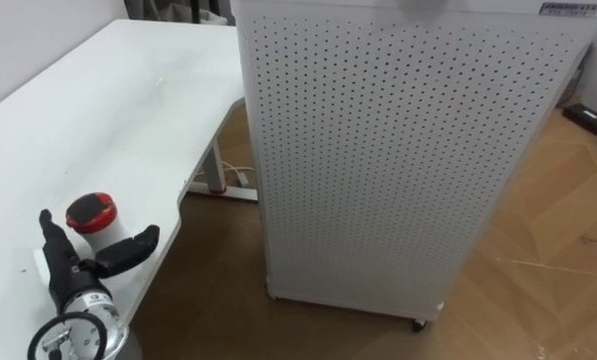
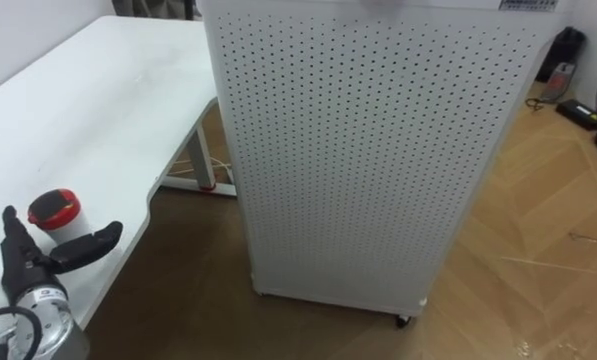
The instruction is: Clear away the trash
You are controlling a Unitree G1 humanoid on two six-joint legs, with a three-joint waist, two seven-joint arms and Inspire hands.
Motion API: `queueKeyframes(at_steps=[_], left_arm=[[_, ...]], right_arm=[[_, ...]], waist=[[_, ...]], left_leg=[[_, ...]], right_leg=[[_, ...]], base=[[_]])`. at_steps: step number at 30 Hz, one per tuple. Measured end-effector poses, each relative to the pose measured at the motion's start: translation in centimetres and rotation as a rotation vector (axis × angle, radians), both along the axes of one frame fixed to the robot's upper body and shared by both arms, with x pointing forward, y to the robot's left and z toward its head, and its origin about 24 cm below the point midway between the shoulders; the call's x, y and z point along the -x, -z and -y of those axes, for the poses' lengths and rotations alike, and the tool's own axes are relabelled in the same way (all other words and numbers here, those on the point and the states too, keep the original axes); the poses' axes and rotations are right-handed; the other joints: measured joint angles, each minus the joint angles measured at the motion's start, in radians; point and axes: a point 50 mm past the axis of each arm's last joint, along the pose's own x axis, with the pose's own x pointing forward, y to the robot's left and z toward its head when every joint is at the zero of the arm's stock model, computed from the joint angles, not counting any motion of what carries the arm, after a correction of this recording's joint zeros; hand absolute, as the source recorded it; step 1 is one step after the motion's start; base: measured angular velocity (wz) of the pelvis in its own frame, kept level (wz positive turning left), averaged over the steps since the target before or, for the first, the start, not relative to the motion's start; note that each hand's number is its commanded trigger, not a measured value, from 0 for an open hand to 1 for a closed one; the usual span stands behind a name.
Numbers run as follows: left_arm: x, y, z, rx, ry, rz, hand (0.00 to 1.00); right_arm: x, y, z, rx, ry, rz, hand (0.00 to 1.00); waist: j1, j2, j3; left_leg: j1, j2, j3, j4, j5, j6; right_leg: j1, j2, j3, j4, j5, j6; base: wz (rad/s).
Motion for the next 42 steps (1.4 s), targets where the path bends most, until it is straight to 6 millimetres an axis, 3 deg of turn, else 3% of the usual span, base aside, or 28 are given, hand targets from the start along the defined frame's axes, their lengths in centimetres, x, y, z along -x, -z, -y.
queueKeyframes(at_steps=[8, 9, 11, 12, 25, 42], left_arm=[[-0.9, -0.8, -0.7, -0.006, -0.009, 0.015, 0.0], [-0.9, -0.8, -0.7, -0.007, -0.01, 0.015, 0.52], [-0.9, -0.8, -0.8, -0.01, -0.012, 0.015, 0.69], [-0.9, -0.8, -0.9, -0.012, -0.014, 0.018, 1.0], [-0.4, -1.5, -4.5, 0.016, -0.175, 0.044, 1.0], [-0.9, -2.5, -5.2, 0.015, -0.199, 0.08, 1.0]], right_arm=[[-0.3, 0.0, -0.1, 0.019, 0.035, 0.015, 1.0], [-0.3, 0.0, -0.2, 0.02, 0.035, 0.015, 1.0], [-0.3, 0.0, -0.2, 0.018, 0.044, 0.015, 1.0], [-0.3, 0.0, -0.2, 0.015, 0.05, 0.018, 1.0], [-0.5, -0.1, -0.3, 0.007, 0.062, 0.021, 1.0], [-0.9, -0.1, -0.7, 0.007, 0.058, 0.03, 1.0]], waist=[[-0.002, 0.0, 0.0014], [-0.002, -0.001, 0.0015], [-0.003, -0.002, 0.0021], [-0.003, -0.003, 0.0028], [-0.002, -0.016, 0.0099], [-0.031, -0.032, 0.0195]], left_leg=[[-0.056, -0.001, 0.02, 0.025, 0.003, 0.005], [-0.056, -0.001, 0.023, 0.025, 0.003, 0.005], [-0.057, -0.001, 0.027, 0.026, 0.003, 0.005], [-0.059, -0.001, 0.03, 0.026, 0.003, 0.005], [-0.076, -0.006, 0.03, 0.029, 0.003, 0.005], [-0.117, -0.005, 0.032, 0.063, 0.003, 0.006]], right_leg=[[-0.064, -0.003, 0.022, 0.018, 0.002, -0.002], [-0.065, -0.003, 0.023, 0.019, 0.002, -0.002], [-0.068, -0.004, 0.025, 0.019, 0.002, -0.002], [-0.072, -0.005, 0.026, 0.021, 0.002, -0.002], [-0.077, -0.01, 0.02, 0.018, 0.005, 0.005], [-0.1, -0.01, 0.018, 0.013, 0.007, 0.007]], base=[[-0.04], [-0.07], [-0.05], [-0.04], [0.02], [0.03]])
